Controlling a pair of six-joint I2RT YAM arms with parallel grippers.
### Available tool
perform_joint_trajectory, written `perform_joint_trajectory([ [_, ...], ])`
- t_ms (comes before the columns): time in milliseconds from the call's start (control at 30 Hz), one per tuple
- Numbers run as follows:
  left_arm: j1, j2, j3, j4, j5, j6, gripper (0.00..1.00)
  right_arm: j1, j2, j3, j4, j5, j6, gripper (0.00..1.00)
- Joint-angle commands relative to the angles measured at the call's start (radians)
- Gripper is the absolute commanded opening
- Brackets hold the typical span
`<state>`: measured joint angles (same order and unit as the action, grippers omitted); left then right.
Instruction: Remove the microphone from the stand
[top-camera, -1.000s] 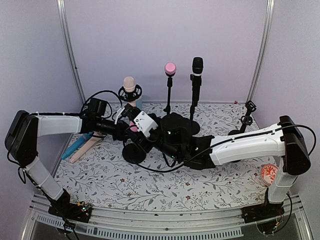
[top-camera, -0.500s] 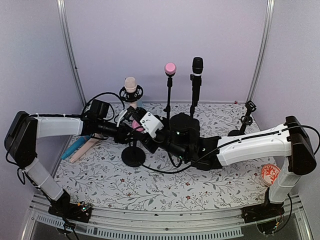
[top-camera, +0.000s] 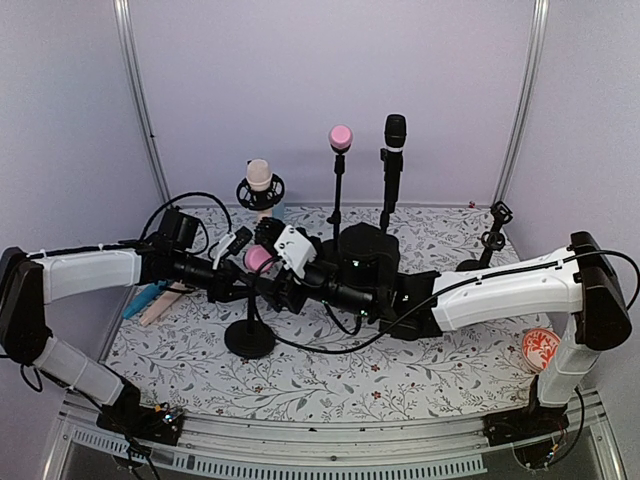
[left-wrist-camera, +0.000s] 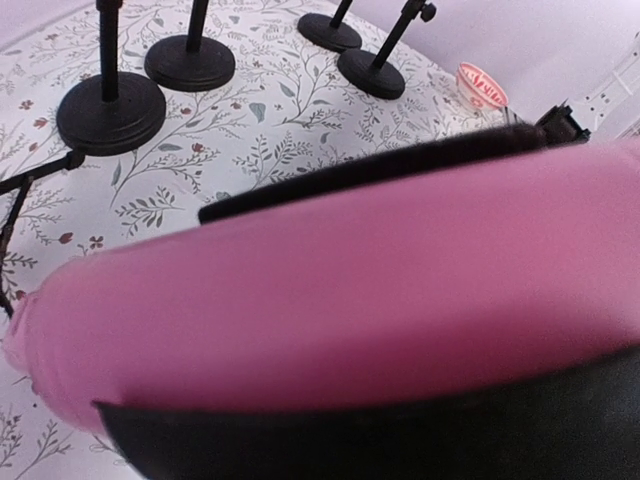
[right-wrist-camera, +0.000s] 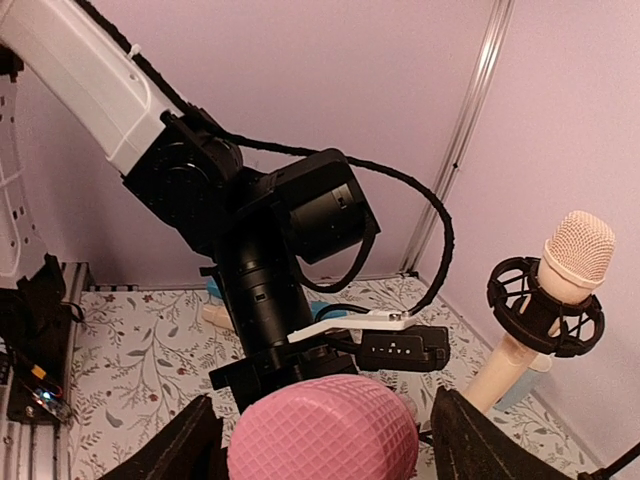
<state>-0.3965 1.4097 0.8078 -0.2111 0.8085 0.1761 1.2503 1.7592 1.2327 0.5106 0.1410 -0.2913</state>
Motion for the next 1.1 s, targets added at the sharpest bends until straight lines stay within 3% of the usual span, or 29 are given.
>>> perform_joint_trajectory([
  [0, 0.027, -0.073, -0.016, -0.059, 0.001, 0.050, 0.05, 0.006, 0.006, 0.023, -0.007, -0.052, 0.014, 0.83],
  [67, 0.030, -0.090, -0.012, -0.084, 0.004, 0.067, 0.05, 0.005, -0.011, -0.004, -0.007, -0.059, 0.010, 0.93],
  [133, 0.032, -0.106, -0.001, -0.121, 0.013, 0.080, 0.06, 0.003, -0.028, -0.037, 0.003, -0.068, -0.008, 0.98],
  [433, 0.032, -0.158, 0.063, -0.283, 0.133, 0.155, 0.06, -0.023, 0.006, 0.006, 0.007, -0.114, -0.158, 0.99],
  [1067, 0.025, -0.163, 0.133, -0.384, 0.232, 0.181, 0.05, -0.002, 0.107, 0.234, -0.057, -0.178, -0.423, 0.52],
])
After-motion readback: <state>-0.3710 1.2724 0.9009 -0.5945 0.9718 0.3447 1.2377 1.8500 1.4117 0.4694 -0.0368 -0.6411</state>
